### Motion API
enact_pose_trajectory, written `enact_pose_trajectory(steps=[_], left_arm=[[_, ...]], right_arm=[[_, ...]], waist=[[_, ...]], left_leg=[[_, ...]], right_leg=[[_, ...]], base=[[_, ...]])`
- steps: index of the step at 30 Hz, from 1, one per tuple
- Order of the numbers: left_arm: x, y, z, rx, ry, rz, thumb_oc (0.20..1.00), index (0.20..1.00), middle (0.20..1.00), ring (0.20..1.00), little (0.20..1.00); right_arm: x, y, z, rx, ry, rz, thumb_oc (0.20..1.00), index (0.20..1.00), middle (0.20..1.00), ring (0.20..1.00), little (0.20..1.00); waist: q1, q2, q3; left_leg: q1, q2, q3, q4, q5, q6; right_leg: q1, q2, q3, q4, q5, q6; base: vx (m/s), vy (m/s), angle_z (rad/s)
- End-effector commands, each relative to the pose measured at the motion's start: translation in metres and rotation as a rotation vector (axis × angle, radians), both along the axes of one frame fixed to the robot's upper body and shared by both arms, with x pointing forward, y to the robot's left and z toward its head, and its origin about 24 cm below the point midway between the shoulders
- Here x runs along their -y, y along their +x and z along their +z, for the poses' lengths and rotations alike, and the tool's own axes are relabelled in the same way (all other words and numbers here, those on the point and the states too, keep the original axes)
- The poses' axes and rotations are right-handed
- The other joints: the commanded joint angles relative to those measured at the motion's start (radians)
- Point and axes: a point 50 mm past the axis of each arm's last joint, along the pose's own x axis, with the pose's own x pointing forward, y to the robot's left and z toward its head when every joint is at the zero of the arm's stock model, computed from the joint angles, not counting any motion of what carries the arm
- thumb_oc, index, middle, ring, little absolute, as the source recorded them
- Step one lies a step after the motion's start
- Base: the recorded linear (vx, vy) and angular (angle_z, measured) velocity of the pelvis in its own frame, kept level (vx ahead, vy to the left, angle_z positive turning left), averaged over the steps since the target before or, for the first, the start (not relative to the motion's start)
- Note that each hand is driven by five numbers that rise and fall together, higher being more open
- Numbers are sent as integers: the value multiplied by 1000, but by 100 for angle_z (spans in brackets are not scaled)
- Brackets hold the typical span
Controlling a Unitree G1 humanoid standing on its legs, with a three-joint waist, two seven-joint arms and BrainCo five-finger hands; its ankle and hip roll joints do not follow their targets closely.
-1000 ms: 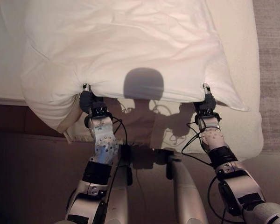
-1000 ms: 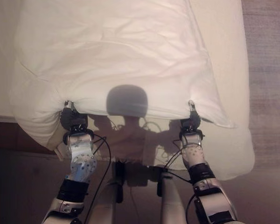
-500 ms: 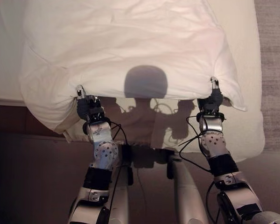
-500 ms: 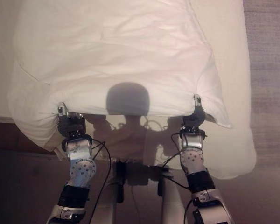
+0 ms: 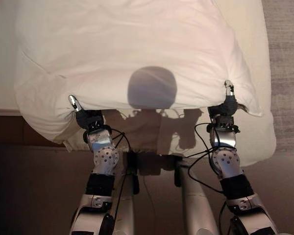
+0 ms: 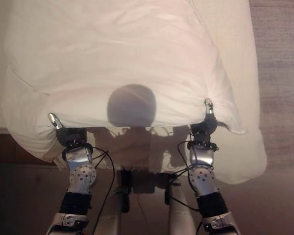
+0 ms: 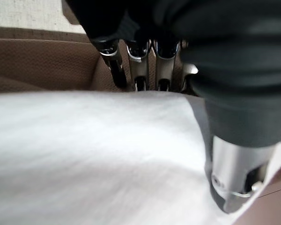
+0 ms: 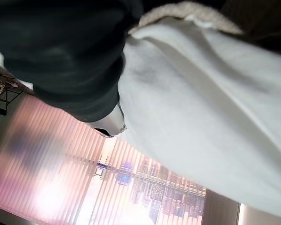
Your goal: Make the bed
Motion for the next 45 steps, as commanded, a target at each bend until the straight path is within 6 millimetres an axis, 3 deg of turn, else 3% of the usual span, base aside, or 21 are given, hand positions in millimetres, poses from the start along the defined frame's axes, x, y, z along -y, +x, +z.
enact_pose_trajectory(steps=[1,5,8,12,17,22,23,24,25,26,36,40,41,42,44,45], left_arm=[[-42,-2,4,54,57,155,1000,1000,1000,1000,1000],[-45,0,2,53,69,152,1000,1000,1000,1000,1000],[-55,5,-12,-105,29,186,1000,1000,1000,1000,1000],[-60,7,-5,-176,-4,231,1000,1000,1000,1000,1000],[-82,0,8,-215,-36,358,1000,1000,1000,1000,1000],[-92,-4,2,-246,-51,409,1000,1000,1000,1000,1000],[-93,-5,2,-246,-53,419,837,837,837,837,837],[-94,-6,-1,-253,-56,424,338,338,338,338,338],[-96,-8,-6,-268,-61,433,338,338,338,338,338],[-95,-9,-9,-269,-63,430,200,200,200,200,200],[-88,-21,-24,-228,27,387,200,200,200,200,200],[-81,-25,-22,-182,82,353,200,200,200,200,200],[-79,-25,-20,-168,93,343,200,200,200,200,200],[-73,-26,-16,-137,107,330,200,200,200,200,200],[-73,-26,-16,-137,108,329,200,200,200,200,200],[-72,-31,-14,-107,122,332,200,200,200,200,200]], right_arm=[[37,-29,11,170,19,-177,200,200,200,200,200],[37,-29,10,172,12,-175,200,200,200,200,200],[37,-27,12,165,9,-159,200,200,200,200,200],[36,-25,14,156,23,-150,200,200,200,200,200],[38,-26,11,121,18,-167,200,200,200,200,200],[35,-27,6,87,-6,-166,200,200,200,200,200],[34,-27,6,86,0,-163,200,200,200,200,200],[33,-27,4,77,3,-160,200,200,200,200,200],[33,-27,3,74,3,-162,200,200,200,200,200],[33,-28,3,75,3,-162,200,200,200,200,200],[31,-29,-7,36,-23,-148,200,200,200,200,200],[31,-28,-18,-21,-35,-134,200,200,200,200,200],[30,-28,-20,-31,-42,-130,200,200,200,200,200],[29,-26,-22,-41,-43,-124,200,200,200,200,200],[30,-26,-22,-40,-42,-124,200,200,200,200,200],[30,-25,-26,-47,-33,-113,200,200,200,200,200]], waist=[[-55,7,-142],[-57,4,-146],[-60,10,-151],[-62,15,-147],[-58,19,-140],[-57,18,-137],[-56,19,-135],[-55,20,-134],[-54,22,-134],[-53,26,-133],[-40,52,-135],[-36,37,-124],[-31,24,-116],[-8,0,-100],[-12,1,-98],[-16,-18,-94]], left_leg=[[-63,-10,-14,-12,34,20],[-63,-7,-13,-13,34,16],[-65,-4,-11,-10,35,13],[-63,-4,-10,-12,36,13],[-51,-5,-9,-14,37,12],[-33,-6,-5,-38,45,9],[-26,-6,-1,-46,48,10],[-20,-5,2,-54,50,11],[-14,-6,5,-62,54,9],[-3,-7,8,-77,60,10],[103,-4,-3,-205,125,-3],[110,24,-27,-158,127,-15],[104,21,-51,-125,125,-21],[105,-15,-160,-71,108,-33],[104,-17,-166,-68,107,-33],[113,33,-201,-84,97,-27]], right_leg=[[15,27,6,-49,80,33],[14,27,7,-52,82,34],[15,27,7,-52,85,35],[18,25,5,-53,86,35],[32,24,8,-58,86,34],[45,26,12,-78,93,37],[48,26,14,-84,96,39],[53,25,16,-90,97,39],[57,25,19,-96,99,40],[66,24,22,-110,102,42],[131,54,32,-154,97,25],[159,81,9,-126,60,-2],[165,88,8,-119,55,-8],[175,101,16,-94,49,-16],[175,99,11,-90,45,-16],[166,105,21,-48,22,-23]], base=[[0,0,0],[0,0,0],[0,0,0],[-3,0,-1],[0,0,0],[0,0,0],[12,9,-4],[14,8,-6],[16,7,-7],[17,4,-7],[12,-63,-12],[-19,-195,-1],[-66,-201,1],[-54,-127,-1],[-33,-66,6],[-32,-17,6]])
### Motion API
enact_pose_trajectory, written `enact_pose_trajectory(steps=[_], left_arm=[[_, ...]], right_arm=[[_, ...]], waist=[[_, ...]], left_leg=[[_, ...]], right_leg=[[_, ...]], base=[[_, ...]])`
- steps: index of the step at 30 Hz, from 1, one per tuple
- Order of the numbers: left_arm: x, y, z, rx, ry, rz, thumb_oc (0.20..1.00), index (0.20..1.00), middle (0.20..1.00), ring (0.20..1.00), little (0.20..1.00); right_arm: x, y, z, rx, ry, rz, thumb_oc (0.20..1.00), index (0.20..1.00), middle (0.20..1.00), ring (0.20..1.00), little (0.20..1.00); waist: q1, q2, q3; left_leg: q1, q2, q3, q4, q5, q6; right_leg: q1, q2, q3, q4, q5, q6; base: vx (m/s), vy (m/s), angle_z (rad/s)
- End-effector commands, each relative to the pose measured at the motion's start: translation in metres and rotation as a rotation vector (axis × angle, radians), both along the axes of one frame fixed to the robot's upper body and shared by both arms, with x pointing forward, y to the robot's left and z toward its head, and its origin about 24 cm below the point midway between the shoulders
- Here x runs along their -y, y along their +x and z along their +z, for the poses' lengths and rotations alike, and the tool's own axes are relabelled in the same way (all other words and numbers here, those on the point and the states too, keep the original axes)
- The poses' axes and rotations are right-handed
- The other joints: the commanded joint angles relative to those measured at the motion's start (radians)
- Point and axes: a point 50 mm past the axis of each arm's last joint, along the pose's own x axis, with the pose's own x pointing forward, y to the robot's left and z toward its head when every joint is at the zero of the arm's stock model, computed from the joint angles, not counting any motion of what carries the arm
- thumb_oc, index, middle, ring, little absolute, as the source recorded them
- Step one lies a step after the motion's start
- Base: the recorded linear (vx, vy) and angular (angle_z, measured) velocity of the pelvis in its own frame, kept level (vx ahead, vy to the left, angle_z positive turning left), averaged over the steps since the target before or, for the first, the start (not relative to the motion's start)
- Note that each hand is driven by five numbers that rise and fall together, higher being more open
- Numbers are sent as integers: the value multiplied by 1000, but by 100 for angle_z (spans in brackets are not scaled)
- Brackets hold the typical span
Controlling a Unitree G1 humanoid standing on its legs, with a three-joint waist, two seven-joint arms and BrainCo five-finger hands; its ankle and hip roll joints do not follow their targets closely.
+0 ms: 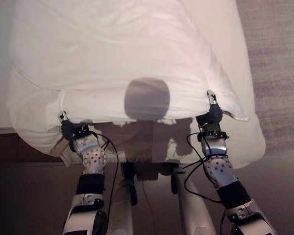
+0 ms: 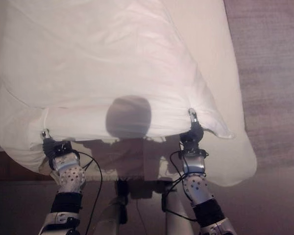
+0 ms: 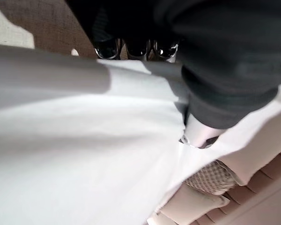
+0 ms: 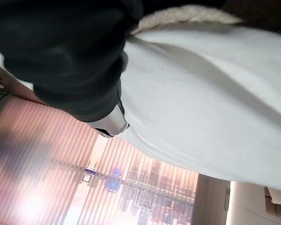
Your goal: Make the bed
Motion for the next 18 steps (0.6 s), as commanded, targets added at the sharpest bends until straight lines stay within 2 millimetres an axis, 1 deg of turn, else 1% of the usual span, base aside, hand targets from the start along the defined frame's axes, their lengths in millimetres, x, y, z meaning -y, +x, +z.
enact_pose_trajectory(steps=[1,3,4,5,6,7,8,9,10,11,12,13,14,15,16,17,18], left_arm=[[-32,-21,28,133,197,135,200,200,200,200,200],[-32,-22,35,162,203,150,200,200,200,200,200],[-29,-22,36,167,204,138,200,200,200,200,200],[-28,-22,36,167,204,137,200,200,200,200,200],[-28,-22,36,167,204,137,200,200,200,200,200],[-17,-16,47,222,235,82,200,200,200,200,200],[-12,-11,52,246,257,48,200,200,200,200,200],[-4,-9,48,243,271,-3,200,200,200,200,200],[2,-6,46,248,265,-40,200,200,200,200,200],[4,-7,43,246,277,-64,200,200,200,200,200],[4,-7,42,246,277,-64,200,200,200,200,200],[4,-12,38,231,318,-87,200,200,200,200,200],[5,-15,37,224,323,-92,200,200,200,200,200],[3,-16,38,220,340,-87,200,200,200,200,200],[3,-16,38,220,340,-87,200,200,200,200,200],[3,-18,36,214,325,-83,200,200,200,200,200],[1,-21,34,201,321,-74,200,200,200,200,200]], right_arm=[[44,-17,8,118,44,-169,200,200,200,200,200],[45,-17,7,112,51,-176,200,200,200,200,200],[48,-18,6,110,58,-197,200,200,200,200,200],[49,-18,6,110,58,-198,200,200,200,200,200],[49,-18,6,110,58,-198,200,200,200,200,200],[53,-20,6,115,53,-217,200,200,200,200,200],[52,-21,8,120,57,-223,200,200,200,200,200],[58,-24,3,109,67,-240,200,200,200,200,200],[62,-26,-1,94,75,-250,200,200,200,200,200],[59,-26,-5,82,87,-239,200,200,200,200,200],[58,-26,-5,81,88,-239,200,200,200,200,200],[53,-26,-9,72,81,-212,200,200,200,200,200],[47,-26,-12,57,82,-195,200,200,200,200,200],[47,-27,-12,58,81,-194,200,200,200,200,200],[47,-27,-12,58,81,-194,200,200,200,200,200],[47,-28,-15,52,87,-198,200,200,200,200,200],[47,-29,-16,50,84,-198,200,200,200,200,200]], waist=[[-47,-13,-86],[-36,-22,-79],[-39,-17,-77],[-37,-16,-76],[-37,-16,-75],[-57,3,-65],[-62,-4,-64],[-68,-7,-59],[-78,4,-64],[-80,8,-64],[-80,6,-69],[-68,10,-73],[-64,10,-75],[-75,10,-76],[-75,9,-77],[-82,5,-76],[-78,-5,-76]], left_leg=[[-64,55,-112,-29,90,-1],[-37,120,-161,-134,146,-8],[-11,150,-168,-206,179,-15],[-3,154,-166,-225,194,-17],[-2,155,-166,-226,195,-17],[-16,150,-79,-178,141,-17],[-39,124,-35,-104,89,-13],[-78,72,2,20,51,-7],[-111,15,8,92,-3,14],[-109,-6,15,103,-25,27],[-116,-8,16,102,-19,28],[-110,-30,54,115,-52,53],[-103,-41,62,105,-49,66],[-89,-58,59,79,-45,73],[-90,-58,60,78,-44,73],[-70,-91,68,36,-21,89],[-59,-107,80,9,-13,90]], right_leg=[[47,62,-11,-72,40,1],[47,63,14,-65,37,15],[60,45,30,-71,32,31],[62,47,30,-76,39,30],[62,47,30,-77,40,30],[49,-29,43,-98,89,85],[53,-70,49,-125,128,112],[96,-125,53,-170,178,129],[130,-183,75,-233,260,145],[128,-207,78,-253,293,127],[123,-209,80,-258,300,129],[132,-258,7,-352,386,115],[148,-224,-18,-342,327,97],[138,-168,10,-312,289,88],[137,-168,11,-311,288,88],[102,-35,6,-269,198,59],[97,26,-38,-251,172,44]], base=[[-39,33,9],[-21,259,9],[-19,276,11],[-4,183,9],[-99,544,5],[-120,727,-4],[-128,946,19],[-42,729,52],[29,756,56],[26,543,44],[74,608,22],[39,588,8],[50,686,-27],[0,292,-41],[-13,330,-41],[-18,307,-24],[-25,304,-27]])
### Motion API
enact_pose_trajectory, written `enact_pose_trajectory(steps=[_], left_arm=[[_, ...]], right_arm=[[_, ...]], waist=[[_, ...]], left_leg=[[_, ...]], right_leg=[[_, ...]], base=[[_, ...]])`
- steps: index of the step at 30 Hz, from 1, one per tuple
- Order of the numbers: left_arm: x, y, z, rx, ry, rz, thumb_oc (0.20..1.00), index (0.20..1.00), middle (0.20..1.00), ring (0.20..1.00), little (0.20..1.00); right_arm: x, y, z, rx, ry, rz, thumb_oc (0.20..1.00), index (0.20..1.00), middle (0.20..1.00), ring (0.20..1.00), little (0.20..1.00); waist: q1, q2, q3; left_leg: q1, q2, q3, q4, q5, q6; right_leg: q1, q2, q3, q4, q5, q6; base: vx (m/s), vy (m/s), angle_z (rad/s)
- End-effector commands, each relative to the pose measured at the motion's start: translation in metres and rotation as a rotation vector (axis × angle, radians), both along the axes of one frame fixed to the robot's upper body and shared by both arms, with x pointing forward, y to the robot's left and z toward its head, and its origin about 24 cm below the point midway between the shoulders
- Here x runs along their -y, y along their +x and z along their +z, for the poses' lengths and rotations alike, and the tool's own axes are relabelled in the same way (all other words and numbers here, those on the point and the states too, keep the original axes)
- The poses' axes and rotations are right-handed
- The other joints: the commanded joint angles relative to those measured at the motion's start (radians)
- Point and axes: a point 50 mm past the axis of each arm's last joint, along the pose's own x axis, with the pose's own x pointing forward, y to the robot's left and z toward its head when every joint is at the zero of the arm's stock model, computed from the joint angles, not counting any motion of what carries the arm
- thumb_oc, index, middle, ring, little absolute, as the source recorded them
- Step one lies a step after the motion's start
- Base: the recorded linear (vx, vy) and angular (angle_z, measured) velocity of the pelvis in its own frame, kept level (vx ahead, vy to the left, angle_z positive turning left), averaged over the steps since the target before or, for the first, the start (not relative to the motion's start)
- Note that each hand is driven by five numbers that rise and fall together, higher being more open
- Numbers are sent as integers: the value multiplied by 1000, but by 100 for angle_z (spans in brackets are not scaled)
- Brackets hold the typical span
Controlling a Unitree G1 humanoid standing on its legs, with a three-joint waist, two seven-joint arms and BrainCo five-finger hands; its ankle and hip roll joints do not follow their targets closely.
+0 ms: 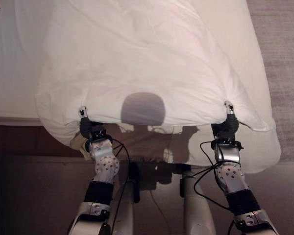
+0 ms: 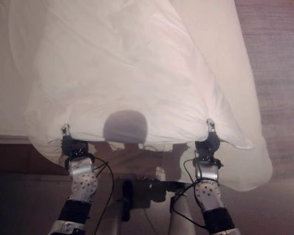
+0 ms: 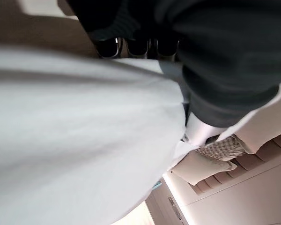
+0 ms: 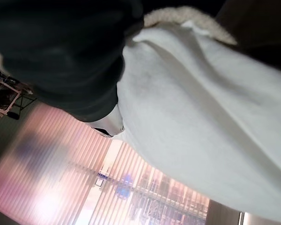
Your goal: Make the bed
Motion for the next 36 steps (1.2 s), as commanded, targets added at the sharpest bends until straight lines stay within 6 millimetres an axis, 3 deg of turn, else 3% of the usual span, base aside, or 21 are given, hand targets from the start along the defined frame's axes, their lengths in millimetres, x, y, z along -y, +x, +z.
enact_pose_trajectory(steps=[1,3,6,12,14,15,16,17,19,20,23,25,26,28,30,31,32,33,34,35,36], left_arm=[[-27,-15,37,155,136,92,200,200,200,200,200],[-26,-15,32,115,126,99,200,200,200,200,200],[-20,-15,33,110,118,92,200,200,200,200,200],[-15,-19,27,103,63,101,200,200,200,200,200],[-12,-18,27,111,48,91,200,200,200,200,200],[-12,-18,27,111,48,90,200,200,200,200,200],[-11,-19,27,114,45,84,200,200,200,200,200],[-13,-21,28,123,54,91,200,200,200,200,200],[-13,-21,28,123,55,91,200,200,200,200,200],[-15,-23,32,147,62,102,200,200,200,200,200],[-18,-24,46,189,100,119,200,200,200,200,200],[-17,-22,49,188,120,113,200,200,200,200,200],[-17,-22,49,188,121,113,200,200,200,200,200],[-6,-14,53,199,168,50,200,200,200,200,200],[-3,-10,52,187,211,19,200,200,200,200,200],[1,-9,48,190,193,-15,200,200,200,200,200],[1,-10,44,180,193,-21,200,200,200,200,200],[-1,-12,45,188,211,-23,200,200,200,200,200],[-1,-12,45,188,212,-23,200,200,200,200,200],[-9,-19,37,157,244,-8,200,200,200,200,200],[-9,-19,37,157,244,-8,200,200,200,200,200]], right_arm=[[19,-14,20,150,5,-97,200,200,200,200,200],[20,-17,15,132,-27,-101,200,200,200,200,200],[21,-19,15,120,-46,-98,200,200,200,200,200],[27,-17,10,77,-65,-109,200,200,200,200,200],[29,-15,11,68,-80,-116,200,200,200,200,200],[30,-14,11,68,-79,-116,200,200,200,200,200],[31,-14,10,65,-82,-120,200,200,200,200,200],[36,-13,13,76,-95,-134,200,200,200,200,200],[36,-13,14,77,-95,-133,200,200,200,200,200],[36,-13,13,81,-94,-132,200,200,200,200,200],[34,-12,11,78,-87,-126,200,200,200,200,200],[33,-12,11,75,-78,-127,200,200,200,200,200],[33,-12,11,75,-78,-128,200,200,200,200,200],[27,-11,12,90,-64,-113,200,200,200,200,200],[27,-12,11,92,-46,-120,200,200,200,200,200],[27,-14,12,97,-37,-121,200,200,200,200,200],[26,-15,11,95,-40,-115,200,200,200,200,200],[23,-14,12,100,-47,-97,200,200,200,200,200],[23,-14,12,101,-47,-97,200,200,200,200,200],[17,-13,11,104,-60,-66,200,200,200,200,200],[17,-13,11,104,-60,-66,200,200,200,200,200]], waist=[[-28,-12,-79],[-35,-19,-90],[-32,-13,-99],[-20,13,-120],[8,0,-112],[7,1,-111],[0,-1,-117],[-1,-16,-118],[-2,-16,-121],[4,-19,-124],[6,-14,-100],[7,-10,-95],[8,-10,-93],[6,-2,-78],[1,-11,-71],[-7,-8,-79],[-6,-2,-83],[-2,-2,-88],[-3,-4,-92],[14,9,-97],[13,7,-98]], left_leg=[[13,-40,-94,-146,89,-50],[58,-81,-103,-233,122,-42],[51,-102,-109,-236,130,-35],[38,-84,-105,-181,110,-41],[14,-150,-197,-106,99,-58],[14,-151,-199,-106,98,-58],[22,-127,-188,-114,83,-54],[28,-38,-201,-106,84,-56],[23,-39,-201,-109,89,-57],[39,42,-256,-171,142,-63],[69,215,-286,-340,300,-111],[83,236,-278,-371,315,-129],[86,237,-278,-377,318,-130],[58,189,-267,-293,225,-137],[8,123,-231,-148,162,-138],[-25,69,-215,-60,97,-114],[-22,55,-191,-39,65,-103],[-21,38,-168,-25,38,-92],[-26,35,-168,-26,42,-90],[15,5,-120,-60,25,-57],[13,3,-120,-63,29,-56]], right_leg=[[10,176,-47,-44,7,0],[10,311,-33,19,-48,-36],[14,313,-7,32,-58,-64],[56,306,5,-19,-48,-61],[66,305,25,-23,-42,-64],[66,304,24,-22,-43,-64],[64,297,27,-18,-49,-66],[65,269,37,7,-75,-63],[60,268,37,6,-71,-63],[50,256,42,34,-96,-64],[12,230,47,139,-148,-60],[12,221,48,150,-156,-49],[12,221,48,152,-157,-50],[13,157,66,127,-110,8],[55,81,71,42,-36,41],[91,8,92,-45,65,69],[108,-31,74,-81,91,61],[115,-72,51,-142,174,58],[112,-76,51,-149,181,60],[120,-29,-38,-158,112,19],[115,-31,-37,-155,112,19]], base=[[-13,179,-19],[10,126,8],[-1,48,42],[-10,-91,-13],[-40,-44,4],[-26,-33,-6],[-7,2,-24],[-17,0,-14],[-3,54,26],[5,137,31],[2,313,23],[7,264,8],[5,539,-5],[-18,719,1],[37,684,9],[140,770,-3],[157,778,11],[104,458,26],[119,773,0],[71,550,-21],[76,691,-61]])
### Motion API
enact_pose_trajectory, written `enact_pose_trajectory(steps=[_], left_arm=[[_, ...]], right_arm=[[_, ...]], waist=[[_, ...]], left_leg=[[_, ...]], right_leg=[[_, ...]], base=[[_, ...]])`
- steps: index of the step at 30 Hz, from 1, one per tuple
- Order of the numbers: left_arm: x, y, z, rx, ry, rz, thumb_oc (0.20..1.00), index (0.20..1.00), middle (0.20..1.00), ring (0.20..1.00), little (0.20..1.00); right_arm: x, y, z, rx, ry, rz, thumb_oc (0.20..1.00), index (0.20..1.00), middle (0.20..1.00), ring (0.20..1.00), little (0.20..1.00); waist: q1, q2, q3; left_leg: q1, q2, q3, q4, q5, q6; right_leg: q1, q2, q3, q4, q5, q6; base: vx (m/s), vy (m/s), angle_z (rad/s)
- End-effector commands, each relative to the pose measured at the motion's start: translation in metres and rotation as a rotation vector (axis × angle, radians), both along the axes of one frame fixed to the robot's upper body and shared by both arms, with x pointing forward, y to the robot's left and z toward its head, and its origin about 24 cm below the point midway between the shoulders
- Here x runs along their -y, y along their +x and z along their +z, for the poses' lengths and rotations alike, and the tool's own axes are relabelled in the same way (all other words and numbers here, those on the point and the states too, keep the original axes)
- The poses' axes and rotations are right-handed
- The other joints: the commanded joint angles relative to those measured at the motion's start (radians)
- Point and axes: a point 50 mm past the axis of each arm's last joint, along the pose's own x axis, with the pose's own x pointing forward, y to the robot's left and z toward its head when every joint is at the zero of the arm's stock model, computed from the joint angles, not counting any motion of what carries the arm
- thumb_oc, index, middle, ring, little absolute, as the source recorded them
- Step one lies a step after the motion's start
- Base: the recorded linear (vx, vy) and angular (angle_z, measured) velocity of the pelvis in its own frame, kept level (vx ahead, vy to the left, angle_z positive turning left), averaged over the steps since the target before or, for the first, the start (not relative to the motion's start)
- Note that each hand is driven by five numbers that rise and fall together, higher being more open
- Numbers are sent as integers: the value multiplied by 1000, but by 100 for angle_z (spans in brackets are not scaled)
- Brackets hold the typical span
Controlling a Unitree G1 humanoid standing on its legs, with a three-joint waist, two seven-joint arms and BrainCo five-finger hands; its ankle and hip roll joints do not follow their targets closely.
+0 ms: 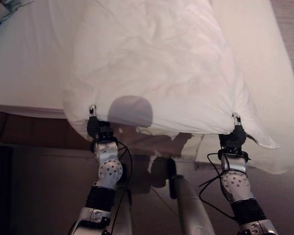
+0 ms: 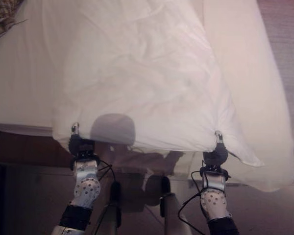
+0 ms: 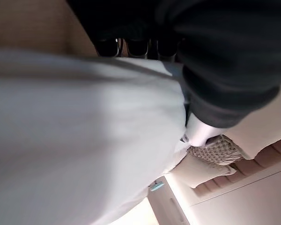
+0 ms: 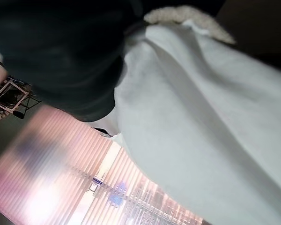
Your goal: Make the bed
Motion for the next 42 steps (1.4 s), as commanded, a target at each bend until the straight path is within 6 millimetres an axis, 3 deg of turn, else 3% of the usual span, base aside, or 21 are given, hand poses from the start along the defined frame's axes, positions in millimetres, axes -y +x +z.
enact_pose_trajectory(steps=[1,3,7,9,12,13,16,19,21,25,27,28,30,31,34,35,36,37,39,40,42], left_arm=[[-37,-18,35,187,139,109,200,200,200,200,200],[-37,-19,29,153,140,102,200,200,200,200,200],[-37,-20,26,128,142,110,200,200,200,200,200],[-31,-18,27,132,106,110,200,200,200,200,200],[-31,-18,27,132,106,110,200,200,200,200,200],[-24,-19,25,143,60,100,200,200,200,200,200],[-18,-17,20,132,24,80,200,200,200,200,200],[-18,-17,18,132,26,75,200,200,200,200,200],[-23,-19,17,138,34,81,200,200,200,200,200],[-30,-23,24,174,41,120,200,200,200,200,200],[-34,-25,28,188,56,142,200,200,200,200,200],[-34,-25,28,188,56,142,200,200,200,200,200],[-34,-23,29,193,70,134,200,200,200,200,200],[-28,-16,30,192,92,92,200,200,200,200,200],[-29,-16,30,194,93,92,200,200,200,200,200],[-21,-11,21,160,171,6,200,200,200,200,200],[-21,-11,21,160,171,6,200,200,200,200,200],[-26,-15,18,152,199,5,200,200,200,200,200],[-27,-17,17,149,214,-1,200,200,200,200,200],[-22,-14,19,153,222,-19,200,200,200,200,200],[-21,-15,17,139,225,-24,200,200,200,200,200]], right_arm=[[-9,-2,20,138,-40,32,200,200,200,200,200],[-8,-4,17,119,-56,34,200,200,200,200,200],[-5,-8,11,108,-63,24,200,200,200,200,200],[-2,-13,8,105,-55,20,200,200,200,200,200],[-2,-13,8,105,-55,20,200,200,200,200,200],[3,-13,10,106,-76,14,200,200,200,200,200],[10,-14,11,96,-101,-4,200,200,200,200,200],[12,-14,10,81,-115,-12,200,200,200,200,200],[13,-11,8,80,-122,-13,200,200,200,200,200],[12,-10,8,90,-113,-19,200,200,200,200,200],[14,-9,6,81,-104,-29,200,200,200,200,200],[14,-9,6,81,-104,-29,200,200,200,200,200],[16,-9,6,80,-100,-44,200,200,200,200,200],[13,-11,7,89,-88,-44,200,200,200,200,200],[13,-11,7,89,-87,-45,200,200,200,200,200],[12,-13,2,79,-76,-23,200,200,200,200,200],[12,-13,2,79,-76,-23,200,200,200,200,200],[4,-11,3,93,-95,15,200,200,200,200,200],[4,-11,2,94,-105,21,200,200,200,200,200],[5,-13,1,89,-97,14,200,200,200,200,200],[4,-13,-2,77,-92,14,200,200,200,200,200]], waist=[[4,-4,-58],[-5,-11,-56],[-18,-31,-65],[-21,-21,-68],[-21,-20,-68],[-20,-13,-61],[-20,-5,-56],[-19,-4,-70],[-11,3,-79],[9,-24,-77],[12,-23,-78],[12,-23,-78],[15,-13,-78],[-4,-6,-90],[-1,-8,-91],[-10,-20,-93],[-10,-20,-95],[8,-18,-100],[5,-13,-103],[-20,3,-103],[-29,-3,-98]], left_leg=[[22,-31,-28,-44,-20,31],[61,-67,-17,-125,11,34],[85,-112,-16,-195,51,39],[87,-127,-5,-189,45,35],[87,-127,-5,-189,45,35],[49,-104,30,-61,4,16],[7,-98,41,10,25,-3],[2,-104,40,-8,20,3],[39,-62,-15,-119,36,20],[25,56,-169,-217,140,-3],[29,130,-181,-298,206,-29],[31,130,-181,-300,207,-30],[59,199,-141,-357,243,-62],[75,188,-67,-317,190,-69],[71,187,-65,-311,188,-68],[-7,51,-43,-56,45,-29],[-10,51,-43,-55,45,-29],[11,38,4,-34,-7,-4],[19,23,16,-36,-9,8],[40,-18,20,-75,8,20],[73,-55,41,-131,33,19]], right_leg=[[54,56,10,-137,62,1],[15,208,-12,-61,-7,-24],[21,322,-49,-22,-35,-56],[39,298,-45,-39,-40,-81],[39,298,-45,-40,-40,-81],[51,285,-55,-44,-34,-69],[65,260,-52,-56,-37,-72],[82,253,-45,-92,-32,-66],[79,254,-23,-95,-30,-53],[57,205,24,-71,-41,-52],[50,194,35,-40,-64,-46],[50,194,35,-40,-64,-47],[59,150,52,-30,-73,-10],[77,77,62,-76,-15,41],[77,76,65,-83,-9,43],[124,-85,57,-193,165,56],[123,-86,56,-193,165,56],[134,-130,-33,-252,221,45],[144,-110,-43,-245,175,32],[124,2,16,-188,66,1],[88,145,-17,-139,4,-24]], base=[[9,249,-74],[5,295,-67],[-2,80,15],[-4,-9,-3],[-4,-60,-1],[-21,-201,7],[-18,-83,17],[36,49,10],[47,118,2],[-1,235,4],[28,316,-2],[34,348,-14],[101,829,-22],[104,878,-16],[50,421,-13],[101,775,4],[202,1181,29],[134,616,42],[96,570,-52],[32,447,-43],[3,415,11]])
